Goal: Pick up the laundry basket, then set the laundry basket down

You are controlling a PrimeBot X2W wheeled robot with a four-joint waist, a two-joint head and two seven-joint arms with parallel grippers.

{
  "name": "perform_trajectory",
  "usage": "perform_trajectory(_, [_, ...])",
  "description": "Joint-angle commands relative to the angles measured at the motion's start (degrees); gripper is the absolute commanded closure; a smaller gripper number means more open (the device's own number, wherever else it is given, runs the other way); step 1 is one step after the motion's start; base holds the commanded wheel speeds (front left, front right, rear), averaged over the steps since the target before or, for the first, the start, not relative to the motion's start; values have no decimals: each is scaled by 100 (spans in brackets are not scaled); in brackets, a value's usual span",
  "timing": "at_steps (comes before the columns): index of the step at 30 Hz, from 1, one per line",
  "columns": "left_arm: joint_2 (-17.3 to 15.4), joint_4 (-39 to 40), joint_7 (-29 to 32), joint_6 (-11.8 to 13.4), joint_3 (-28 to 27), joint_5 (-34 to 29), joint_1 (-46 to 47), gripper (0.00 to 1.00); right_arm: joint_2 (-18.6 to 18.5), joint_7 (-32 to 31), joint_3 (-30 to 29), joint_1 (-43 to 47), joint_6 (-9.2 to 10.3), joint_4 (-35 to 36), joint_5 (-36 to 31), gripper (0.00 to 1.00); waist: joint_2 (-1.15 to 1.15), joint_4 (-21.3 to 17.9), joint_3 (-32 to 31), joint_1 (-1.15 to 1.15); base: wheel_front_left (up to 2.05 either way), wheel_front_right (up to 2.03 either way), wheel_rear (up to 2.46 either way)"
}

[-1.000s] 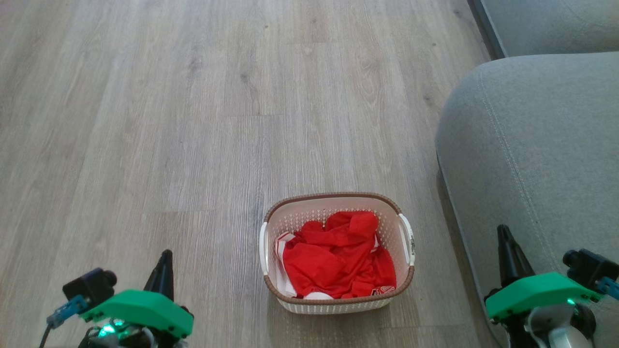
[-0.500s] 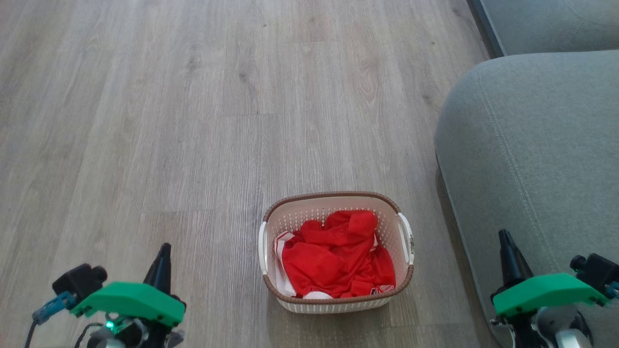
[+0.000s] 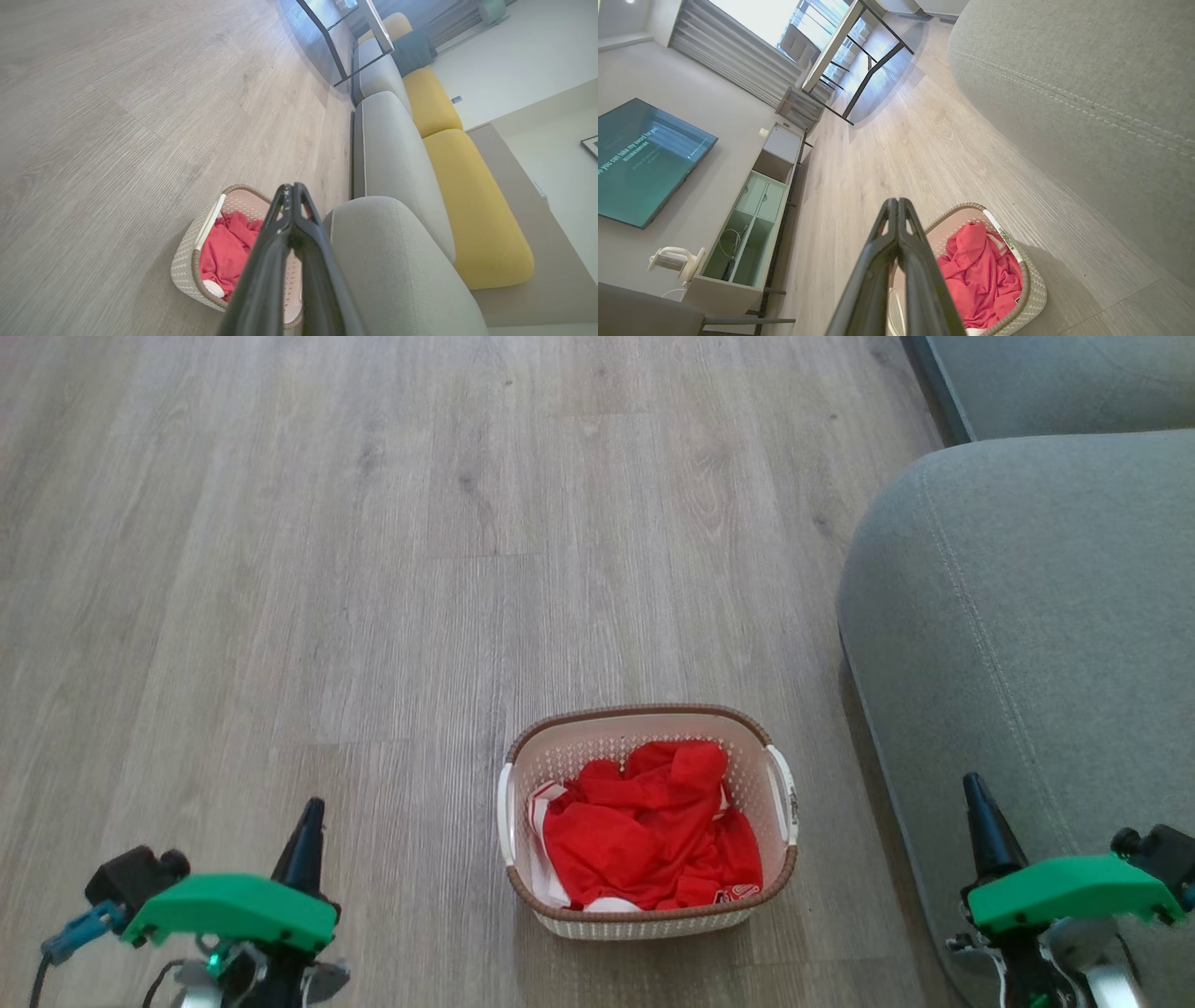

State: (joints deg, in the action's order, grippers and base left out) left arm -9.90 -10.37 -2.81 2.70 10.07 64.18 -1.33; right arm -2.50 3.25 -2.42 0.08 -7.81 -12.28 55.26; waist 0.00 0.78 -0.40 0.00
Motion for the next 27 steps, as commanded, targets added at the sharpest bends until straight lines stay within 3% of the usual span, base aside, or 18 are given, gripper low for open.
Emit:
perform_trajectory(1, [13,129,51,-73,-261,150,359,100,-130,-52,10,-318,18,148,210,100,0,-2,2,0,0,0,0])
perform_trajectory(27, [312,-111,438,-533,-891,1481,546,100,-140,-440,-119,-461,25,-5,1967,100,0,-39,29,0,0,0,0])
